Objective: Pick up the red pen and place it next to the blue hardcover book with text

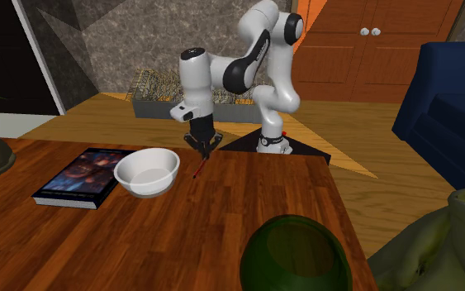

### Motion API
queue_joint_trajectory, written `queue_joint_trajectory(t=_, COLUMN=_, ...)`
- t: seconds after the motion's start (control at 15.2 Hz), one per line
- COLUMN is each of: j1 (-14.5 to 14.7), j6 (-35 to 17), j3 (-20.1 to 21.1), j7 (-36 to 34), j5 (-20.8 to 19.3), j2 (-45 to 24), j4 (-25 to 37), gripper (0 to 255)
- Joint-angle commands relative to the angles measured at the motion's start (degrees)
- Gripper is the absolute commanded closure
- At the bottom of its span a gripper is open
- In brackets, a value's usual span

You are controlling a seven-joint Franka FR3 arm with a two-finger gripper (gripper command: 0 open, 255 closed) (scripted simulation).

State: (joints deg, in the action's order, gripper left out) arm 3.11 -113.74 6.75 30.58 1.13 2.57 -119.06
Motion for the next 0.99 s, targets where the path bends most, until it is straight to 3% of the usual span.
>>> queue_joint_trajectory(t=0.0, j1=-1.37, j6=0.36, j3=-1.47, j7=2.77, j5=-0.35, j2=-0.88, j4=1.18, gripper=255)
queue_joint_trajectory(t=0.92, j1=-10.43, j6=3.96, j3=-9.56, j7=19.64, j5=-0.87, j2=-13.47, j4=17.31, gripper=255)
